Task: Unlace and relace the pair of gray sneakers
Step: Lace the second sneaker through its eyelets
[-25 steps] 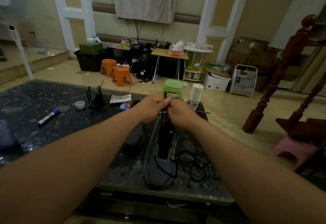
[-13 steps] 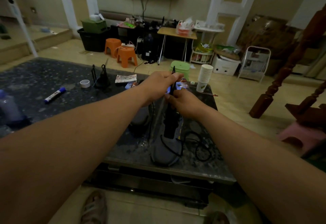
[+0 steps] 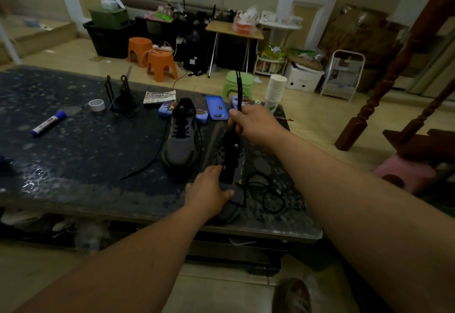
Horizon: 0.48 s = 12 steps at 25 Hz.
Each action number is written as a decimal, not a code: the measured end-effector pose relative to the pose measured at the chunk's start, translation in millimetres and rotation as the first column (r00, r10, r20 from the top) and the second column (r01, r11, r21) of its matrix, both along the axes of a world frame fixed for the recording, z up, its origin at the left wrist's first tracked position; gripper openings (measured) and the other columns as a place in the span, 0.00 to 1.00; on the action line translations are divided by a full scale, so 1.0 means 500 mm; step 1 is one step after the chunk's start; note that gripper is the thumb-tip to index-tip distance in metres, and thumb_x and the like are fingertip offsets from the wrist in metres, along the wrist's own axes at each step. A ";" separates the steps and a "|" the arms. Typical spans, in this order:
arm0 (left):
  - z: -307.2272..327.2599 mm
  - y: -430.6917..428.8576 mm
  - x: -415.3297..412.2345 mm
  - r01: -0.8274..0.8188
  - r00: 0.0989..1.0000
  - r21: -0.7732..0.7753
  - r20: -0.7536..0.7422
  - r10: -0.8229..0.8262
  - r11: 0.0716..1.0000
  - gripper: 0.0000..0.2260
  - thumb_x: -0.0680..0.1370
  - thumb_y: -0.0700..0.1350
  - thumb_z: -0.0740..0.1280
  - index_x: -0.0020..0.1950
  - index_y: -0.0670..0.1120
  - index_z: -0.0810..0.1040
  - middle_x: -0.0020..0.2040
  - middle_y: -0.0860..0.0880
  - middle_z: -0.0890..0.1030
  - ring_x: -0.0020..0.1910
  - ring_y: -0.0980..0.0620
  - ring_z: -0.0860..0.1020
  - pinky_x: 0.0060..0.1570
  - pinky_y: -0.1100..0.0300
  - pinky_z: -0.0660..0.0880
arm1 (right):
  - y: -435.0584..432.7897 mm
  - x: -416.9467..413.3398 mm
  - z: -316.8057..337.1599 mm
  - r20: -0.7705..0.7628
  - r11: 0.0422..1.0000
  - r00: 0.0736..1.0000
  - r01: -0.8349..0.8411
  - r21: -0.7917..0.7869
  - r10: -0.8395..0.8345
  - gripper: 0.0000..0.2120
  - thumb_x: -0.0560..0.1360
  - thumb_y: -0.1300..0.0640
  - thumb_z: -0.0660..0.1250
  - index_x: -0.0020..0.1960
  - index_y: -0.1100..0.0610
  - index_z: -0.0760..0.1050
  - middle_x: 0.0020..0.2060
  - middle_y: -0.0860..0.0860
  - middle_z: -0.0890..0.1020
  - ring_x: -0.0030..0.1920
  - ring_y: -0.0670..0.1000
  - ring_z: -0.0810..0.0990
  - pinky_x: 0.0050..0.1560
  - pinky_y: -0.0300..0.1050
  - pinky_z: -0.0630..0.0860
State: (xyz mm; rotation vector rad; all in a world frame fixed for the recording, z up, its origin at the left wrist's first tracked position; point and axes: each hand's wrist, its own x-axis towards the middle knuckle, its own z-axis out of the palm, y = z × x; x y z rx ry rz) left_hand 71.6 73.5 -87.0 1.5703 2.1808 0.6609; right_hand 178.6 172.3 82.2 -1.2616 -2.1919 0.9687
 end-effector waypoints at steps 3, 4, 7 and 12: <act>-0.005 -0.001 -0.003 -0.008 1.000 -0.032 0.023 0.009 0.999 0.32 0.77 0.60 0.72 0.78 0.59 0.65 0.77 0.58 0.68 0.74 0.47 0.70 0.68 0.40 0.69 | 0.010 0.023 -0.010 -0.087 0.995 0.992 0.091 -0.027 -0.093 0.19 0.86 0.50 0.59 0.45 0.58 0.81 0.34 0.51 0.79 0.34 0.49 0.76 0.40 0.46 0.73; -0.006 -0.001 -0.005 -0.010 0.999 -0.032 0.042 0.011 0.999 0.32 0.76 0.60 0.72 0.78 0.59 0.65 0.76 0.58 0.68 0.73 0.47 0.70 0.68 0.40 0.70 | 0.014 0.030 -0.013 -0.121 0.992 0.985 0.122 -0.040 -0.126 0.18 0.86 0.50 0.60 0.43 0.57 0.81 0.33 0.50 0.79 0.33 0.48 0.76 0.40 0.45 0.73; -0.007 -0.002 -0.005 -0.005 0.998 -0.004 0.061 0.006 1.000 0.31 0.76 0.59 0.73 0.77 0.59 0.66 0.76 0.57 0.69 0.73 0.47 0.71 0.68 0.40 0.70 | 0.017 0.037 -0.012 -0.180 0.985 0.969 0.160 -0.060 -0.168 0.18 0.86 0.51 0.61 0.40 0.55 0.79 0.32 0.49 0.78 0.32 0.48 0.75 0.40 0.44 0.72; -0.005 -0.009 -0.004 -0.009 0.998 -0.018 0.061 0.010 1.000 0.34 0.76 0.62 0.71 0.79 0.57 0.64 0.78 0.58 0.68 0.74 0.49 0.70 0.70 0.43 0.68 | 0.017 0.025 -0.009 -0.207 0.979 0.958 0.202 -0.019 -0.201 0.18 0.86 0.51 0.61 0.40 0.54 0.79 0.31 0.49 0.79 0.32 0.48 0.75 0.46 0.48 0.74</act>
